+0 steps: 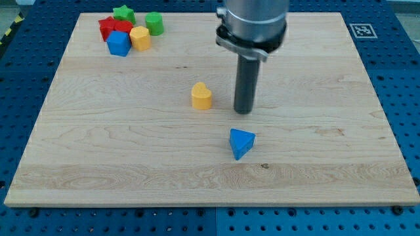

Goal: Slide the yellow heart closer to the group of blocks

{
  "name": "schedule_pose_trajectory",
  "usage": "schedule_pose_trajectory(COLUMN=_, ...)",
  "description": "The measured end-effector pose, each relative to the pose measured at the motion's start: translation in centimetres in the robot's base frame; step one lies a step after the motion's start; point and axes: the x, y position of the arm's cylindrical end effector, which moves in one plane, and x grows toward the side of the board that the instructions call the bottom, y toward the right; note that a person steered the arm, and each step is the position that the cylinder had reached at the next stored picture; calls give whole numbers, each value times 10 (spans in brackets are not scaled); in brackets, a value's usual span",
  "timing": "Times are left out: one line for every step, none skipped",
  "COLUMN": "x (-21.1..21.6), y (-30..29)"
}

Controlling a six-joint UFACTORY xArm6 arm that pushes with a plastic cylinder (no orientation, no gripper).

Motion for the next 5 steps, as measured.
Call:
schedule_pose_trajectory(x=16, y=-27)
schedule_pose_trajectory(x=-45, y=-82)
schedule_pose_trajectory(x=-115, y=-108)
schedule_pose_trajectory(x=-127, y=-111)
schedule_pose_trajectory(x=-99, y=-111)
